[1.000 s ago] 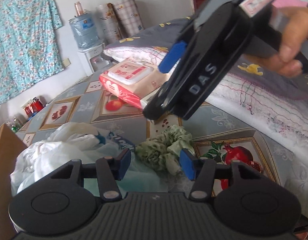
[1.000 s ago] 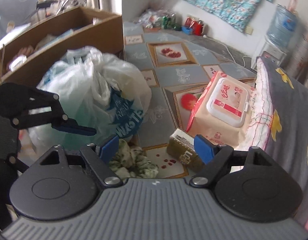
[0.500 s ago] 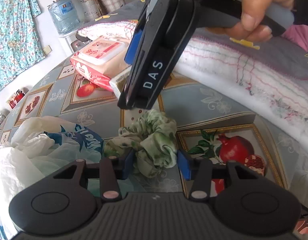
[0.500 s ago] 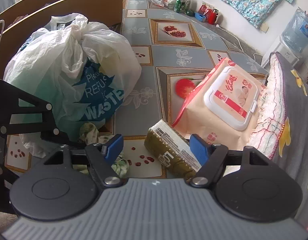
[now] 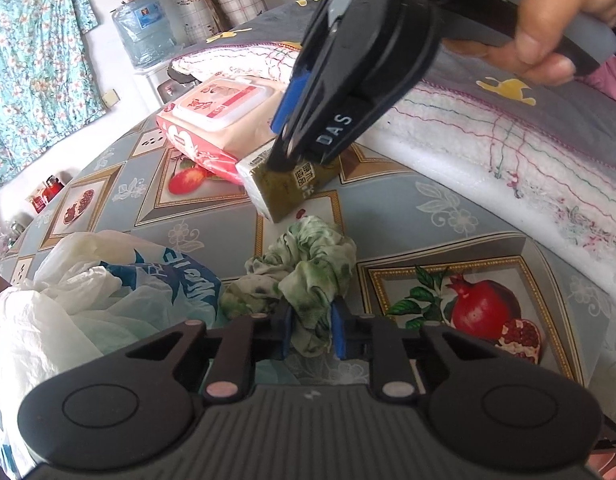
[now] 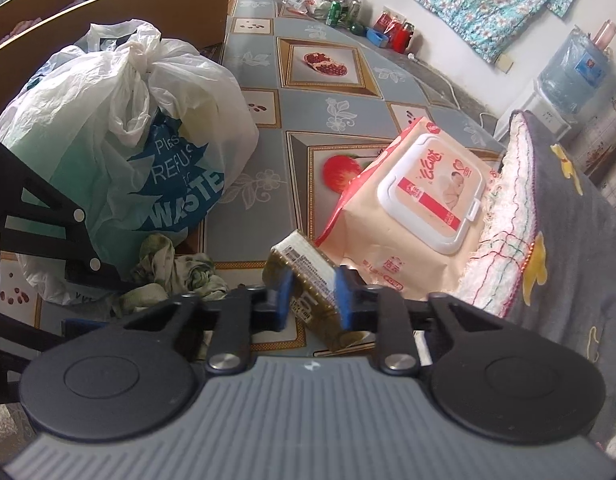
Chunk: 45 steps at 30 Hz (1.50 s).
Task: Organize soft objects
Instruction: 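Grasp the small brown drink carton with the right gripper while the left grasps the green scrunchie, then carry the scrunchie with the left gripper over the box while the right lifts the carton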
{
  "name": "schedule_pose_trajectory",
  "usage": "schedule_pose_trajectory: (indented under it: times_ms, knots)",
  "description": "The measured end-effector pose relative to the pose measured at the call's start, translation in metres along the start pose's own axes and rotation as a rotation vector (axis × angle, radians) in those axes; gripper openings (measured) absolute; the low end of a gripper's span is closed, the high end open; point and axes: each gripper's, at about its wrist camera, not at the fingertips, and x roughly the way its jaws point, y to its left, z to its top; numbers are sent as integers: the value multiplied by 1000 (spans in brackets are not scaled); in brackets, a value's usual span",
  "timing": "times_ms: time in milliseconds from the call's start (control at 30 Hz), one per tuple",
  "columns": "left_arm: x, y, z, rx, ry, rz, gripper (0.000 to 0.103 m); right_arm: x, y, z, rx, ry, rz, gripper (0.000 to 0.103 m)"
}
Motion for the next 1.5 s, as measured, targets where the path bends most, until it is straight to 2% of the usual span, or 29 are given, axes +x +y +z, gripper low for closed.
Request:
schedule_pose_trajectory:
  times_ms: [33,167,367,533,833,1033,1300,1433,1500]
  knots:
    - [-3,-1,-1,-2,-2,4,19,-3,1,-1,11,-6,-3,5]
    - [-13,-2,0,-9,-22,12,18,-12,3,-6,44,-16,-15,1]
    - [-31,-1,0,-20,-57,28,17,-36,3,-14,112,-55,-40,0]
    - [-57,3,1,-52,-102,41,17,-72,6,-13,158,-113,-82,0]
    - [-138,23,-10,-135,-258,111,17,-158,34,5,180,-249,-129,0]
    - [-197,58,-49,-277,-322,176,17,-204,74,36,132,-341,-83,0]
    - [-266,121,-127,-458,-336,371,18,-215,133,105,65,-429,83,0]
    - [-286,157,-162,-581,-319,405,18,-200,146,135,7,-412,59,2]
    - [-290,171,-175,-631,-316,410,18,-187,141,140,-28,-368,20,10]
